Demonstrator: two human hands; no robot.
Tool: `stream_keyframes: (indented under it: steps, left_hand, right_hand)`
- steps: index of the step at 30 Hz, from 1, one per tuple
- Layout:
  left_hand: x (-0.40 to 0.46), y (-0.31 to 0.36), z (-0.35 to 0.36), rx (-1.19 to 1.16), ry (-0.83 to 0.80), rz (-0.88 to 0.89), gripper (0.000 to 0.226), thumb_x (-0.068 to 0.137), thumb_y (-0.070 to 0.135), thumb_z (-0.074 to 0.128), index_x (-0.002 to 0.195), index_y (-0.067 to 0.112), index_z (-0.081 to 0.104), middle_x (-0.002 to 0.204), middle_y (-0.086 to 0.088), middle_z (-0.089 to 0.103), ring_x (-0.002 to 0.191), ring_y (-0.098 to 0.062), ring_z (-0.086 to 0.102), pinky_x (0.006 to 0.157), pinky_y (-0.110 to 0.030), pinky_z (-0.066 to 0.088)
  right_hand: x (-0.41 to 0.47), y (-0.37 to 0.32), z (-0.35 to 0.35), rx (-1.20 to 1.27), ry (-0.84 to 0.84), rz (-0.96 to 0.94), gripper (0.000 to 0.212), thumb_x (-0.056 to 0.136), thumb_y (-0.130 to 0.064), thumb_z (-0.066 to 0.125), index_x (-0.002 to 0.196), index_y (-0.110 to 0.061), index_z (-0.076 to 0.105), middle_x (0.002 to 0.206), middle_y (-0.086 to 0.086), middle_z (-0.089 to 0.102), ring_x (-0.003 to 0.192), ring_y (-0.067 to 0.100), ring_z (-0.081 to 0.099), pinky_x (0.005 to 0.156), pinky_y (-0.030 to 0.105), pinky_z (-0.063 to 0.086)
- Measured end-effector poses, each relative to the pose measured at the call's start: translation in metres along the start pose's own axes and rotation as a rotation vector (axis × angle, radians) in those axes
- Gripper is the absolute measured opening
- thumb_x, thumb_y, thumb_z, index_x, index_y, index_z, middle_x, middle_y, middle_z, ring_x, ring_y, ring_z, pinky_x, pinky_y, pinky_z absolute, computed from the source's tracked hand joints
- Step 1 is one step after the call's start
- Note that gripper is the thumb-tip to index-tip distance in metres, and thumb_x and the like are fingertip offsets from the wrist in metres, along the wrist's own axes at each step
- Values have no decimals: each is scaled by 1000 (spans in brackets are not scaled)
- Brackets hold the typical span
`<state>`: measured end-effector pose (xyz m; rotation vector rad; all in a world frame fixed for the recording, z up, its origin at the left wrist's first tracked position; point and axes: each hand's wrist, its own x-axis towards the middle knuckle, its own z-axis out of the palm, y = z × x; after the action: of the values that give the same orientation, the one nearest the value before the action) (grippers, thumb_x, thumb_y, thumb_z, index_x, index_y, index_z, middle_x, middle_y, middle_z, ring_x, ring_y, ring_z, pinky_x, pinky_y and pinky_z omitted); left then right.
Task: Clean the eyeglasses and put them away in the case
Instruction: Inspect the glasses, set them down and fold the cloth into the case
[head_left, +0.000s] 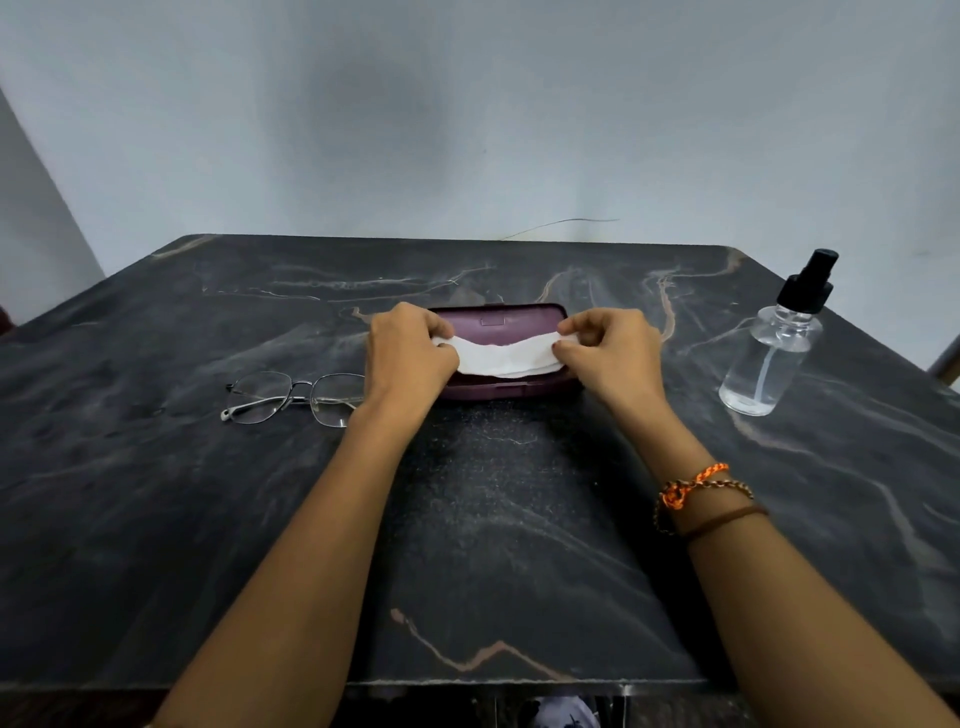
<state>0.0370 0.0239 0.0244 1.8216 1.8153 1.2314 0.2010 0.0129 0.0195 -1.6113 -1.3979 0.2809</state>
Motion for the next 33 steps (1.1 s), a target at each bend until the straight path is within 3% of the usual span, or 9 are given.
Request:
stream_keyframes:
  steps: [3, 7, 11, 17, 21, 27, 30, 33]
  left_hand:
    - [-1, 1, 0, 28, -24, -16, 24, 70, -4, 59, 88, 5, 71, 91, -18, 70, 82, -32, 64, 82, -36, 53]
    - [-1, 2, -2, 79, -47, -25, 24, 68, -3, 59, 86, 7, 71, 90, -19, 69, 83, -34, 62, 80, -35, 52]
    - [-2, 6, -5, 119, -43, 1, 27, 68, -4, 59, 89, 9, 70, 91, -15, 68, 85, -31, 62, 75, -32, 48]
    - [-6, 9, -7, 175, -58, -7, 28, 68, -3, 59, 90, 11, 69, 95, -13, 68, 91, -32, 60, 68, -29, 38]
    - [-8, 9, -6, 207, -68, -6, 27, 69, -3, 59, 89, 12, 69, 98, -13, 67, 95, -33, 59, 69, -31, 37]
    - [-6, 7, -5, 197, -65, 7, 27, 68, -4, 58, 89, 10, 70, 95, -15, 68, 92, -33, 60, 69, -29, 39]
    - [-4, 6, -4, 158, -49, 5, 27, 68, -3, 58, 89, 9, 70, 93, -15, 68, 89, -32, 61, 70, -28, 40]
    - [-3, 6, -3, 128, -29, 3, 26, 70, -2, 57, 89, 9, 71, 92, -14, 69, 89, -31, 61, 70, -27, 38]
  right_hand:
    - [0, 1, -1, 9, -20, 42, 15, 72, -7, 63, 84, -8, 70, 69, 6, 64, 72, 20, 63, 71, 25, 49]
    - [1, 1, -1, 0, -63, 58, 10, 72, -9, 64, 80, -9, 71, 70, 11, 66, 75, 26, 67, 77, 33, 55]
    - [0, 0, -1, 13, -60, 48, 12, 77, -17, 65, 79, -8, 72, 66, 8, 64, 72, 22, 65, 77, 33, 53]
    - [-2, 1, -3, -5, -60, 54, 7, 75, -10, 65, 73, -9, 71, 63, 6, 63, 70, 19, 62, 72, 28, 50]
    - [-2, 0, -3, -22, -63, 59, 5, 72, -8, 67, 73, -9, 71, 68, 8, 66, 72, 22, 66, 76, 33, 55]
    - [-2, 1, -1, -96, -64, 25, 8, 71, -9, 69, 79, -10, 71, 68, 2, 61, 73, 17, 60, 69, 27, 47]
    - [-1, 2, 0, -83, -44, 37, 8, 73, -8, 64, 78, -10, 70, 59, -3, 57, 68, 16, 59, 66, 25, 45]
    - [0, 4, -1, 20, -33, 88, 12, 76, -5, 58, 74, -10, 68, 53, -3, 57, 53, 14, 60, 68, 31, 53]
